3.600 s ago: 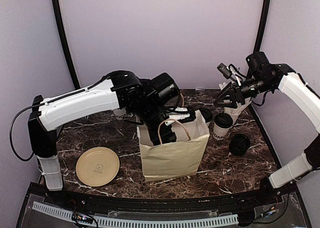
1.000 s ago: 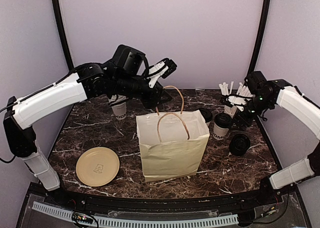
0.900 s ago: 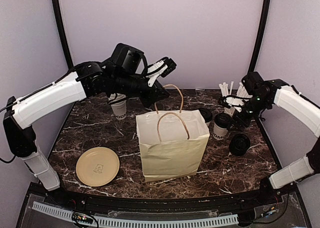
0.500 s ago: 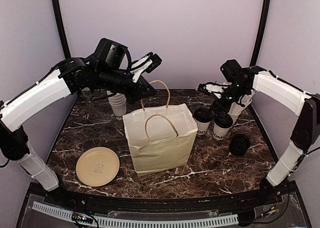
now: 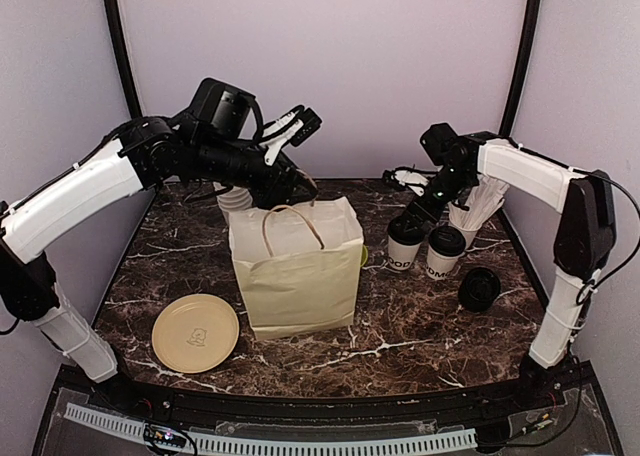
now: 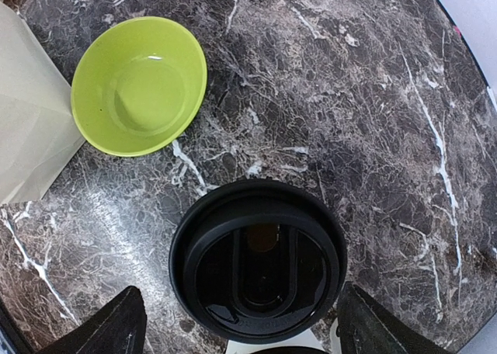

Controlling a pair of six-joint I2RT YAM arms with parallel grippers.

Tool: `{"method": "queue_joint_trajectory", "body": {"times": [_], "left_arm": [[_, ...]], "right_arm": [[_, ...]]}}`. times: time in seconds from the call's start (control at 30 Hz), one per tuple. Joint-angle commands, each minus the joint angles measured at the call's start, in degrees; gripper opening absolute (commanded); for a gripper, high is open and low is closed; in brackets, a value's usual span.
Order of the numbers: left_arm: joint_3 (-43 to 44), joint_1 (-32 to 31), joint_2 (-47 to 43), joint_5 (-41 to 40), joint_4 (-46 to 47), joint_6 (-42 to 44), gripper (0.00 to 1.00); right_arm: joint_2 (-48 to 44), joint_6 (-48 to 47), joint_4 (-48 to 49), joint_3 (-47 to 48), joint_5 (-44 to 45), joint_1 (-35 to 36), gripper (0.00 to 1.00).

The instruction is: Pack the takeout coffee

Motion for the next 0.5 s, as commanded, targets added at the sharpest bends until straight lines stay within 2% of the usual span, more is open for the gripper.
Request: {"method": "queue_joint_trajectory", "body": {"times": [0.0, 0.47], "left_arm": [[-1.5, 0.1, -0.9, -0.8, 1.3, -0.3, 0.52], [-3.4, 0.1, -2.1, -0.8, 1.9, -0.4, 0.53]], "right_arm": [[1.1, 1.2, 1.7, 2.0, 1.1, 0.0, 0.85], [4.6, 0.8, 0.6, 3.5, 1.5, -0.3, 0.81]]}}
